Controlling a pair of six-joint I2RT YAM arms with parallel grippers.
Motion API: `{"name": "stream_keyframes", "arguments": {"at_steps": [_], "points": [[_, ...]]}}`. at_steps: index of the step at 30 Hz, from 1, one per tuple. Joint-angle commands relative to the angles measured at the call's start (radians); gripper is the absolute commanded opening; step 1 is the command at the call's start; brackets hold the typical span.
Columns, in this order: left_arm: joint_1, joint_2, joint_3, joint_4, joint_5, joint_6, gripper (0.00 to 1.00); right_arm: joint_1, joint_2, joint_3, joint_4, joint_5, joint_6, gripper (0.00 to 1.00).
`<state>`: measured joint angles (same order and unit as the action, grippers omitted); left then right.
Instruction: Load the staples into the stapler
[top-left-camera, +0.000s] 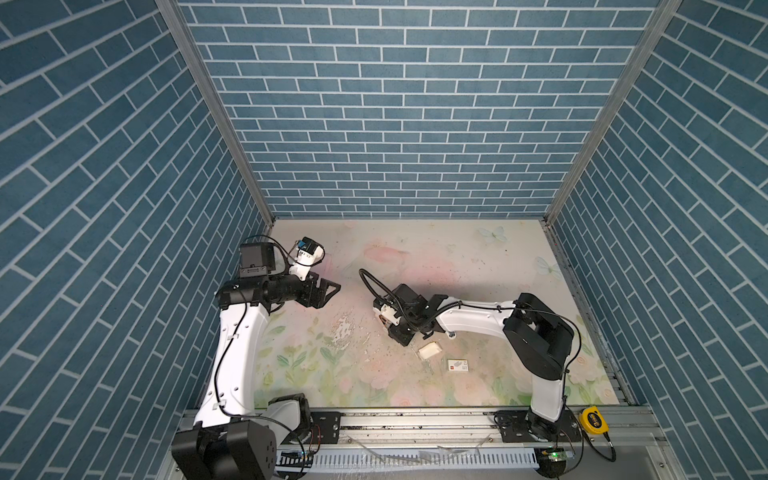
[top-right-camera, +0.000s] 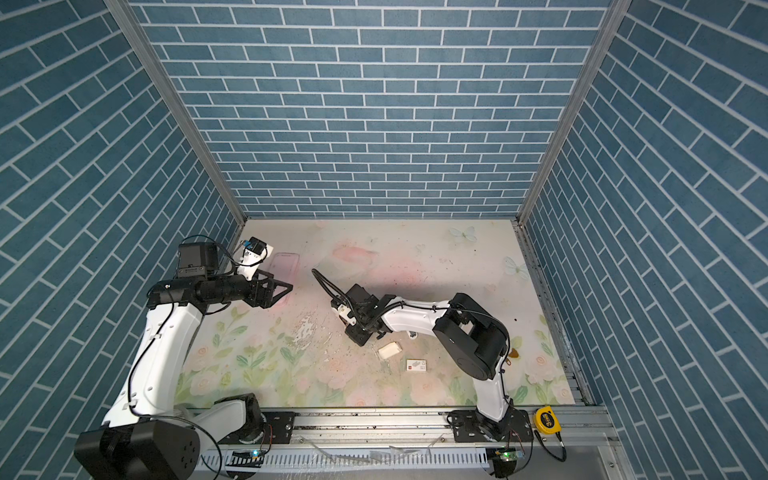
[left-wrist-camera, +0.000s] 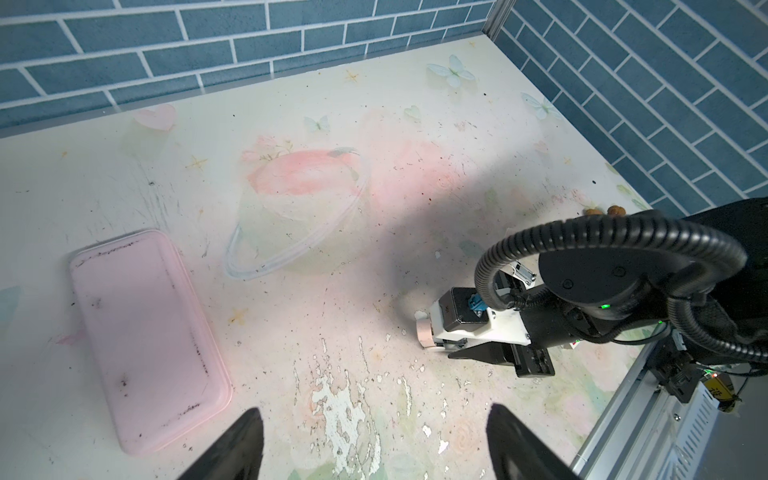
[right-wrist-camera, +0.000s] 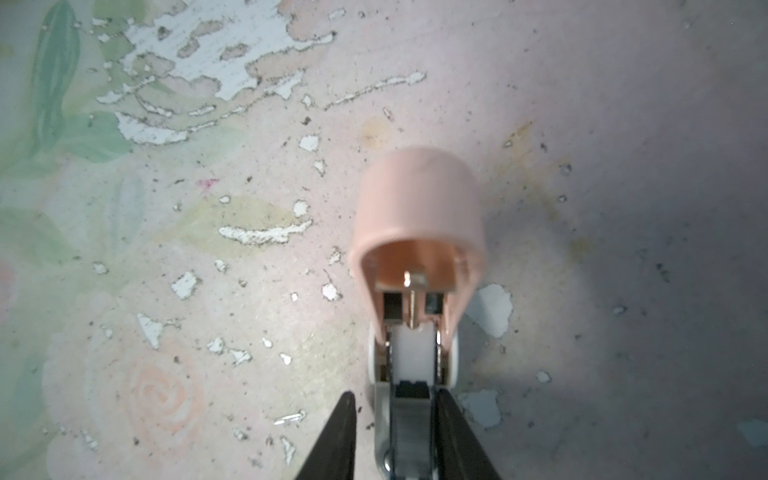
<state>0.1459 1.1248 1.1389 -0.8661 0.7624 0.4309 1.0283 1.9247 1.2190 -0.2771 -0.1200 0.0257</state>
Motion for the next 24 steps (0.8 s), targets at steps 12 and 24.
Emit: {"name": "stream_keyframes", "arguments": {"at_steps": [12, 24], "points": [[0.007, 0.035, 0.016, -0.052, 0.03, 0.124, 0.91, 0.0, -0.096, 0.013, -0.034, 0.068, 0.023, 0.35], [-0.015, 0.219, 0.113, -0.158, 0.015, 0.37, 0.82, -0.054, -0.247, -0.059, -0.137, -0.005, 0.403, 0.23]]}}
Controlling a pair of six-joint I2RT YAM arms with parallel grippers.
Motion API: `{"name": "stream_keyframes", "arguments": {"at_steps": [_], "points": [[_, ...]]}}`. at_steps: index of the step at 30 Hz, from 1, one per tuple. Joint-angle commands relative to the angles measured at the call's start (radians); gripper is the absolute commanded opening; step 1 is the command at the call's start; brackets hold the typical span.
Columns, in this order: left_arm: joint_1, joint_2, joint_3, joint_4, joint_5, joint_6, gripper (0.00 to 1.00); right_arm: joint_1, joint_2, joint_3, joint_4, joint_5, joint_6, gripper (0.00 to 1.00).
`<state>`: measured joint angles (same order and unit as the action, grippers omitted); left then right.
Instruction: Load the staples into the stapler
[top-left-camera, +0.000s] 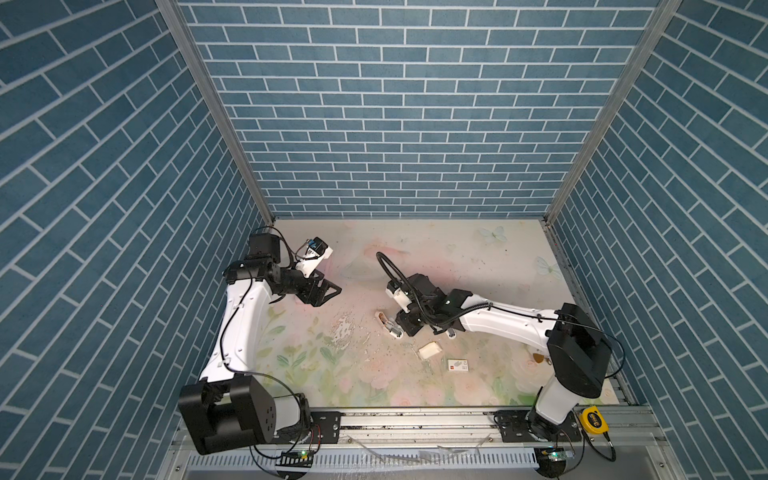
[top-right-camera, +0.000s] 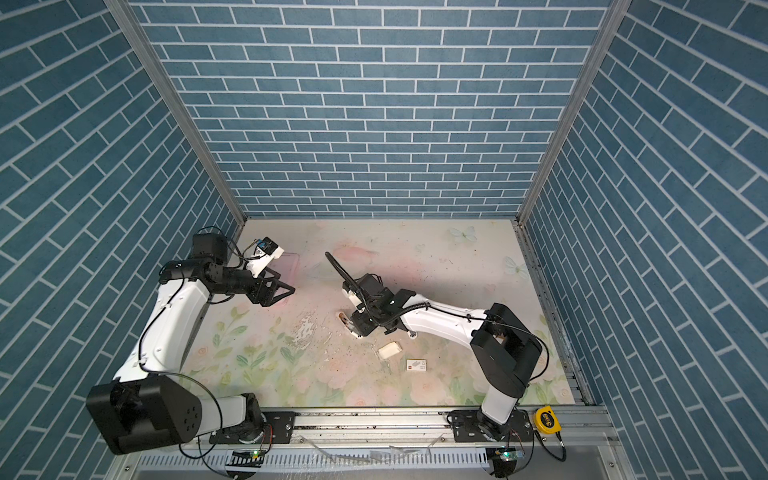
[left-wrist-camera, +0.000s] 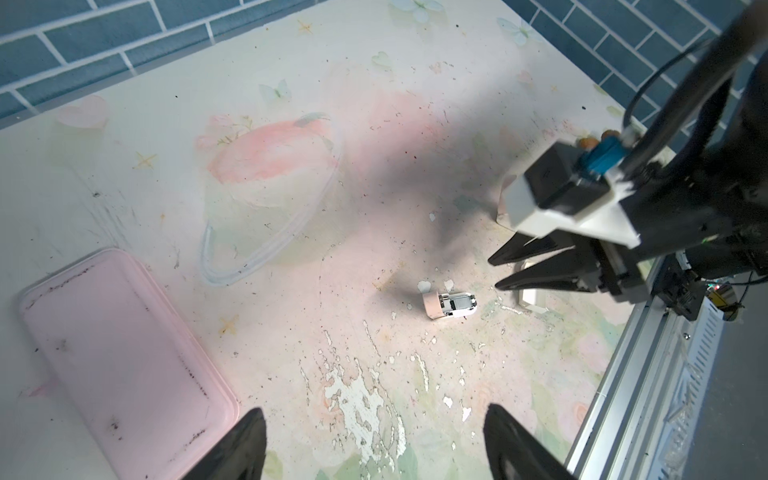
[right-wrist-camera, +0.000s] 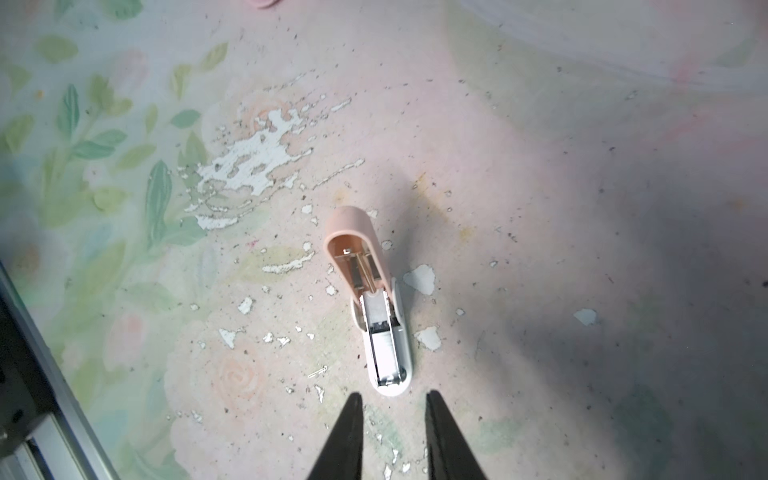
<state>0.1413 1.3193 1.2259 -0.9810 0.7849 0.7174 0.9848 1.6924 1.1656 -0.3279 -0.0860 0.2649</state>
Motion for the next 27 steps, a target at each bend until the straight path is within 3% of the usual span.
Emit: {"name": "stream_keyframes", "arguments": {"at_steps": [1, 7, 12, 18, 27], "points": [[-0.025, 0.039, 0.028, -0.046, -0.031, 0.098, 0.81, -0.011, -0.015, -0.009, -0.1, -0.057, 0.203, 0.2], [-0.096, 0.074, -0.005, 0.019, -0.123, 0.139, 0.75, -0.011, -0.019, -0.079, -0.067, -0.127, 0.396, 0.13], [-0.121, 0.12, -0.012, 0.035, -0.138, 0.151, 0.72, -0.015, -0.003, -0.116, -0.007, -0.151, 0.494, 0.11], [-0.121, 0.132, -0.043, 0.074, -0.132, 0.122, 0.66, -0.022, 0.074, -0.09, 0.012, -0.189, 0.545, 0.11], [-0.121, 0.079, -0.096, 0.084, -0.128, 0.111, 0.67, -0.048, 0.105, -0.107, 0.076, -0.219, 0.569, 0.13]]}}
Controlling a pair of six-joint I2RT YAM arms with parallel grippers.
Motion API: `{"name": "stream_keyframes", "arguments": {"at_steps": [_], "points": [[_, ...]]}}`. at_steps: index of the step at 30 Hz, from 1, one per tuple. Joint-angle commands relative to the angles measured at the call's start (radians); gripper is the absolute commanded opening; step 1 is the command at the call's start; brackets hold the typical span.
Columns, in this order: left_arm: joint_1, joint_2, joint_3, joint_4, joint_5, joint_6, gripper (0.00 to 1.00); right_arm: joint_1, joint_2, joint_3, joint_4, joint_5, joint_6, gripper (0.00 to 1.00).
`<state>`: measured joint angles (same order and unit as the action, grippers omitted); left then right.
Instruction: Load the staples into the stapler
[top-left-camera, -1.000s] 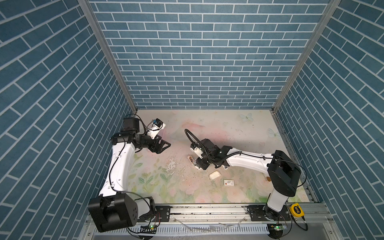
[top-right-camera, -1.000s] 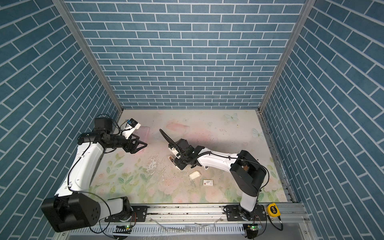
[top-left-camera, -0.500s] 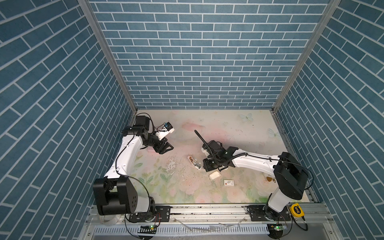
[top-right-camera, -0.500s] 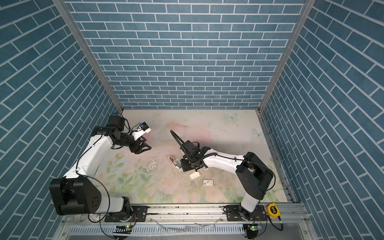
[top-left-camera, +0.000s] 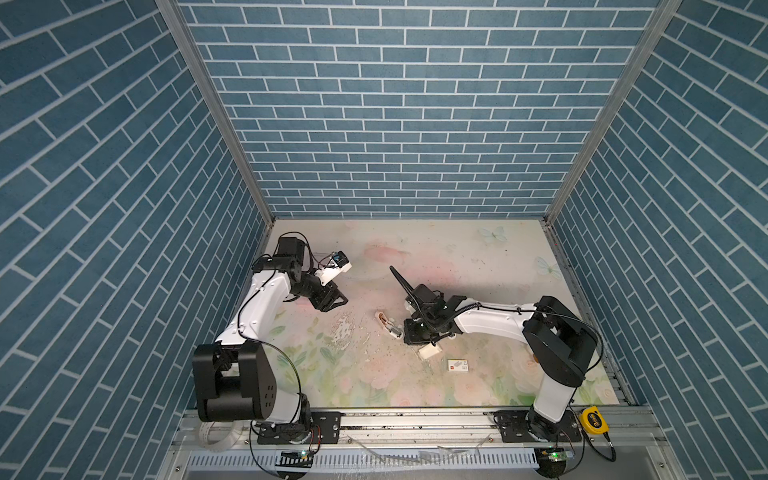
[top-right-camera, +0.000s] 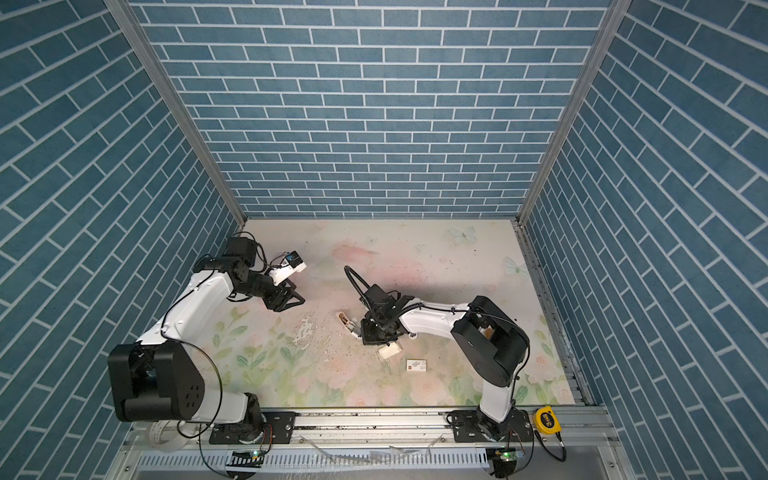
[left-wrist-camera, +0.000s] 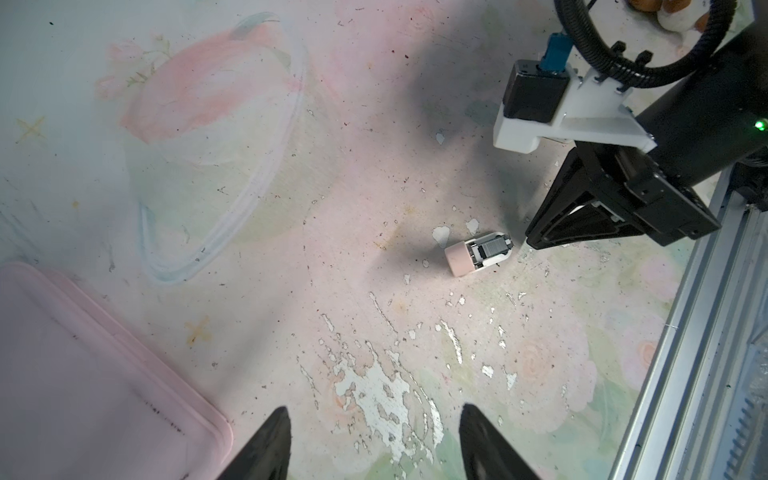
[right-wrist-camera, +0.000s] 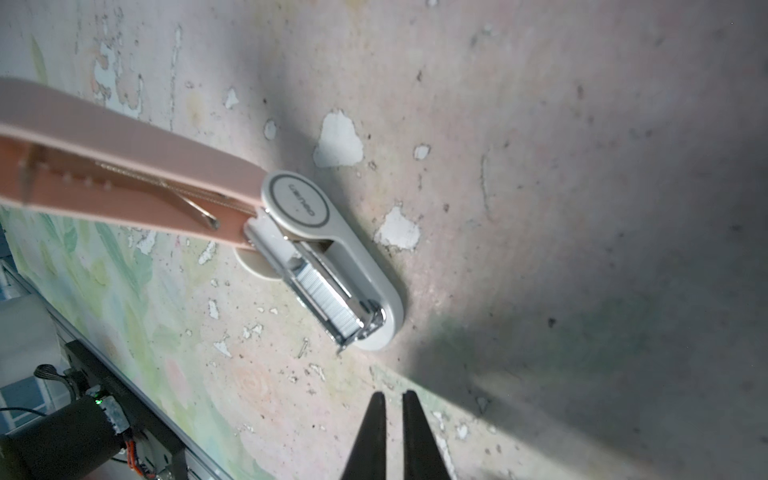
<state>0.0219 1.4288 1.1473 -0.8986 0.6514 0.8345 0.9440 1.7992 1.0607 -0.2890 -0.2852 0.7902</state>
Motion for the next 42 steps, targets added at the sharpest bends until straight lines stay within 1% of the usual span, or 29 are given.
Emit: {"name": "stream_keyframes", "arguments": {"at_steps": [1, 4, 11, 22, 36, 42], "points": [[-0.002, -0.037, -0.022, 0.003, 0.007, -0.008, 0.67, -0.011, 0.001, -0.001, 0.04, -0.023, 0.045, 0.14], [-0.002, -0.055, -0.033, 0.005, 0.014, -0.02, 0.67, -0.015, 0.011, -0.003, 0.05, -0.028, 0.048, 0.16], [-0.002, -0.081, -0.049, 0.001, 0.02, -0.025, 0.67, -0.025, 0.029, -0.007, 0.07, -0.047, 0.058, 0.17], [-0.002, -0.102, -0.078, 0.005, 0.013, -0.022, 0.69, -0.032, 0.058, 0.003, 0.057, -0.048, 0.042, 0.13], [-0.002, -0.125, -0.116, 0.02, 0.008, -0.025, 0.69, -0.048, 0.104, 0.048, 0.018, -0.048, 0.002, 0.12], [-0.002, -0.129, -0.124, 0.018, 0.007, -0.02, 0.69, -0.057, 0.125, 0.078, -0.008, -0.051, -0.033, 0.11]]}}
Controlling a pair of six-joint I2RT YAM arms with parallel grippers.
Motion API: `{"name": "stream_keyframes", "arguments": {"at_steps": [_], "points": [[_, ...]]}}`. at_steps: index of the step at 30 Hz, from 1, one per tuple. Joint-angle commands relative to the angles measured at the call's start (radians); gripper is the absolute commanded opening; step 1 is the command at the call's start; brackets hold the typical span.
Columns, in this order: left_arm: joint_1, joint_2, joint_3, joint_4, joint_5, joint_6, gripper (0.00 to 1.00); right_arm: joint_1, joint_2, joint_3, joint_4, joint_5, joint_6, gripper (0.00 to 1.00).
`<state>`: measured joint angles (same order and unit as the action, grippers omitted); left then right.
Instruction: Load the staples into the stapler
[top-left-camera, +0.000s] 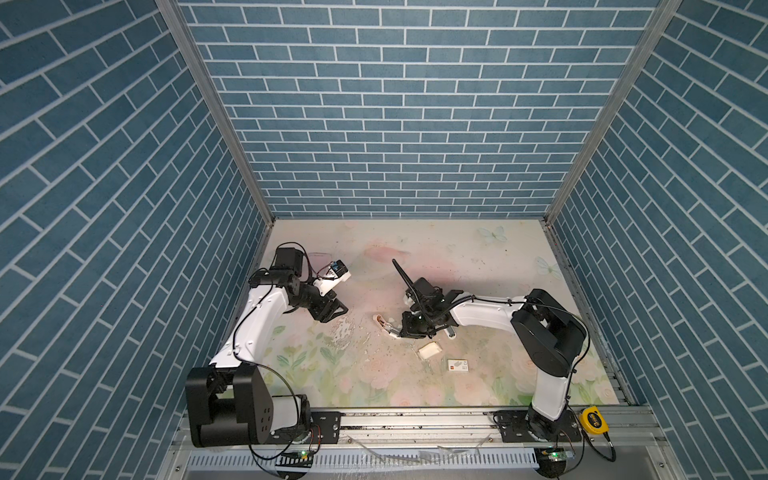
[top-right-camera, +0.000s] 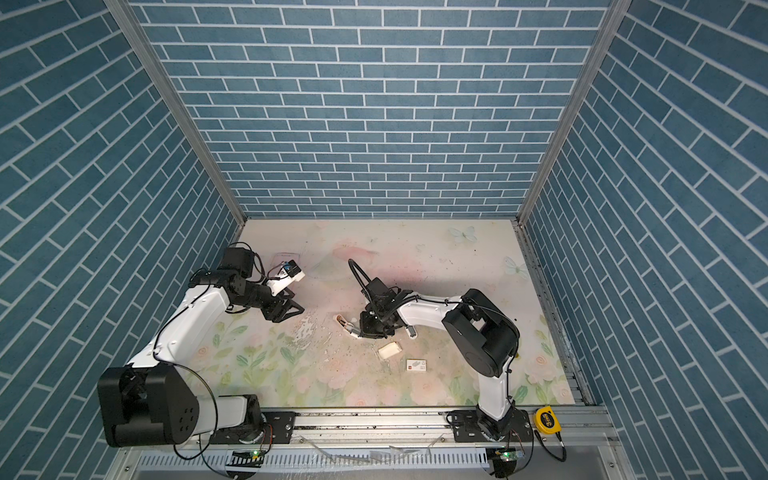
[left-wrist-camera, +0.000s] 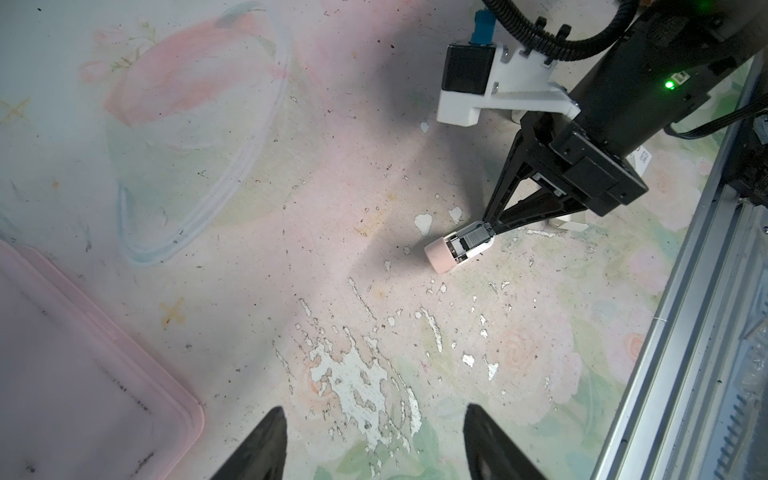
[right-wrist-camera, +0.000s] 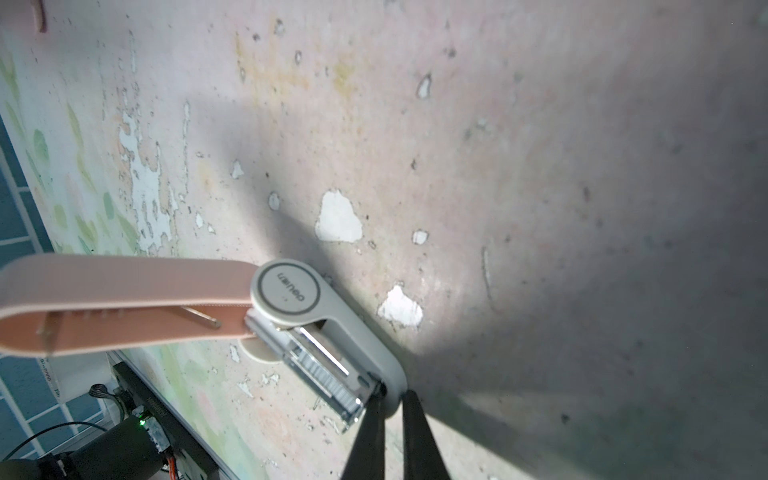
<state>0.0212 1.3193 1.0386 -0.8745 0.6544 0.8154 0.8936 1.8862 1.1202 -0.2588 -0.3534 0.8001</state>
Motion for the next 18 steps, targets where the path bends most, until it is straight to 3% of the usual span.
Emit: {"name": "stream_keyframes", "arguments": {"at_steps": [1, 7, 18], "points": [[-0.001, -0.022, -0.018, -0.006, 0.001, 0.003, 0.69, -0.007, 0.043, 0.027, -0.047, 0.017, -0.052, 0.11], [-0.001, -0.018, -0.026, -0.007, -0.005, 0.031, 0.7, -0.01, 0.062, 0.058, -0.072, 0.002, -0.089, 0.11], [-0.054, 0.123, 0.024, -0.133, 0.02, 0.249, 0.68, -0.011, 0.036, 0.056, -0.072, 0.025, -0.098, 0.11]]}}
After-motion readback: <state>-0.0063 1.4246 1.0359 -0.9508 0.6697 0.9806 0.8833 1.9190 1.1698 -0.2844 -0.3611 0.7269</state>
